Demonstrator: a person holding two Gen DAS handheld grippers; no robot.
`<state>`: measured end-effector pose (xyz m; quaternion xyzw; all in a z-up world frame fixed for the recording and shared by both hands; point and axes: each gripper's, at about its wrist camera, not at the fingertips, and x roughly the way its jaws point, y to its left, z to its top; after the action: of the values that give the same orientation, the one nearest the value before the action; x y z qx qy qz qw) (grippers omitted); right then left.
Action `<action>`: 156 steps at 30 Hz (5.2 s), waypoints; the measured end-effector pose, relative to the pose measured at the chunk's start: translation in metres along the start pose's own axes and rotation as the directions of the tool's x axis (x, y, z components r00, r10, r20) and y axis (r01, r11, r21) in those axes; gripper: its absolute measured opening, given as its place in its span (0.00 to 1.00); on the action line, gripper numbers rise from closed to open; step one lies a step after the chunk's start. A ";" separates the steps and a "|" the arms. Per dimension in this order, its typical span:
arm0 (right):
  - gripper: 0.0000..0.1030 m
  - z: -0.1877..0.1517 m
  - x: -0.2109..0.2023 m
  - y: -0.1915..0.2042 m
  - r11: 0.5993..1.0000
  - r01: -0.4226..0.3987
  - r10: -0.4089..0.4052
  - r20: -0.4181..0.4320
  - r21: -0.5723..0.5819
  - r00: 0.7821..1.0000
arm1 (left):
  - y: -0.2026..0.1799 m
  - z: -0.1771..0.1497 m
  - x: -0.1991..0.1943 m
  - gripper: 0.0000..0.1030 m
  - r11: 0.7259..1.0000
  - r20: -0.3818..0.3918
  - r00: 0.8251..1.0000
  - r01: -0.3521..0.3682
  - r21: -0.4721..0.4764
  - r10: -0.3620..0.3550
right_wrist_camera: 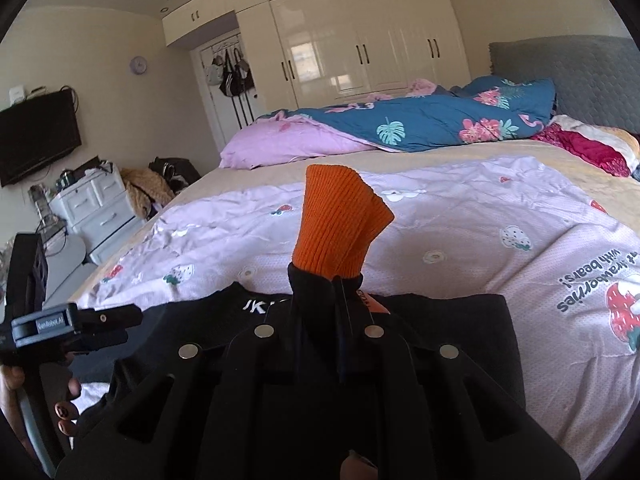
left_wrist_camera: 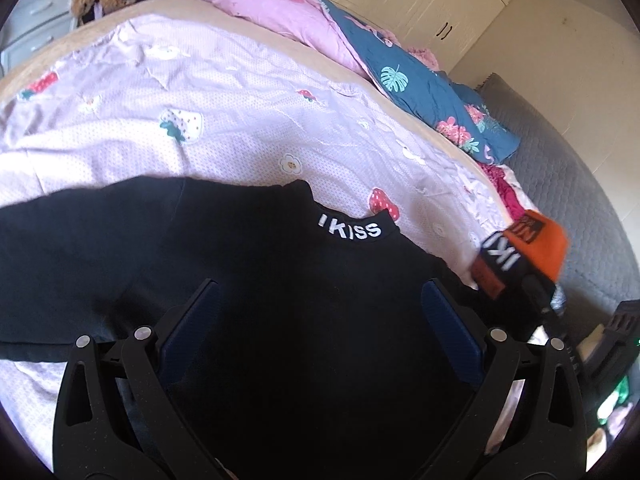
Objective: Fold small clothes
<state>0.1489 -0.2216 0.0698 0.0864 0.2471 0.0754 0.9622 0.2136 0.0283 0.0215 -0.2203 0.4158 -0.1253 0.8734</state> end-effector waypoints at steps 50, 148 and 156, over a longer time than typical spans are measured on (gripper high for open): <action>0.54 -0.008 0.008 -0.071 0.993 0.020 -0.005 -0.130 0.114 0.991 | -0.028 -0.009 -0.016 0.01 0.967 0.029 0.971 0.235 0.096 -0.239; 0.96 -0.043 0.019 0.113 0.961 -0.128 0.072 -0.223 -0.247 0.972 | 0.093 -0.038 -0.076 0.91 0.885 0.155 0.871 -0.454 -0.105 0.466; 0.96 -0.044 0.026 0.141 0.949 -0.150 0.083 -0.237 -0.278 0.968 | 0.120 -0.032 -0.097 0.91 0.848 0.173 0.834 -0.492 -0.199 0.524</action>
<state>0.1356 -0.0735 0.0479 -0.0518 0.3335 0.1775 0.9244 0.1328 0.1633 0.0101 -0.1777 0.3679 0.1677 0.8972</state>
